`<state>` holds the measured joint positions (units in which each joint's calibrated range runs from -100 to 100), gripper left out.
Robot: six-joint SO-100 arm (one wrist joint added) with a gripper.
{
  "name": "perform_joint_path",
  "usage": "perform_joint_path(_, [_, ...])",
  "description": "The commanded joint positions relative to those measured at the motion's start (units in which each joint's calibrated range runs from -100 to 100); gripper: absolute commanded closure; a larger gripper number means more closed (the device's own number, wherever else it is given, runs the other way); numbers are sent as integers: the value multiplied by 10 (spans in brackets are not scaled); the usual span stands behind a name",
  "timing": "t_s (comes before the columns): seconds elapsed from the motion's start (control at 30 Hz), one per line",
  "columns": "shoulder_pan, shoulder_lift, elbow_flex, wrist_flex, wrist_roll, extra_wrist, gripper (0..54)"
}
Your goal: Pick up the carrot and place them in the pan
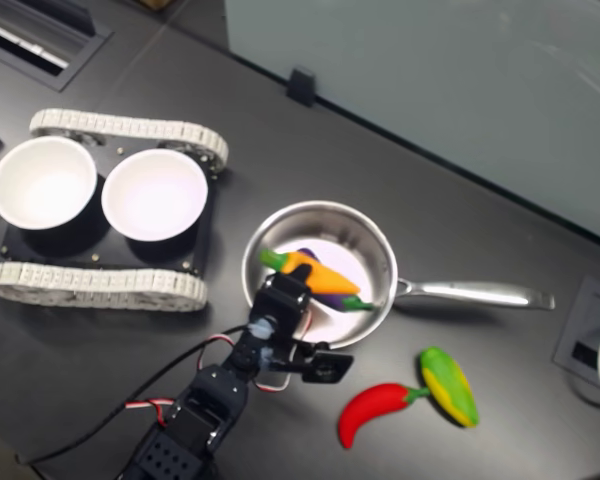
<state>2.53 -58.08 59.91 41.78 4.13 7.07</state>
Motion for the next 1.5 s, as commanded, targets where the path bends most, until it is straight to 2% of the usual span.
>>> perform_joint_path(0.0, [1, -46, -14, -38, 4, 7, 533])
perform_joint_path(0.1, [5, -48, -16, -38, 6, 7, 522])
perform_joint_path(0.2, [14, -52, -16, -35, -5, 7, 407])
perform_joint_path(0.3, [11, -58, -15, -26, -2, 7, 347])
perform_joint_path(0.47, [2, -83, -13, 13, -8, 6, 289])
perform_joint_path(0.73, [9, -105, 0, 32, -18, 6, 205])
perform_joint_path(0.87, [0, -109, -10, 58, -27, 5, 148])
perform_joint_path(0.97, [-9, -116, -23, 82, -28, 5, 126])
perform_joint_path(1.27, [-20, -183, 1, 82, -31, 5, 90])
perform_joint_path(1.37, [-24, -217, 20, 78, -15, 6, 93])
perform_joint_path(1.47, [-25, -239, 30, 64, -6, 7, 119])
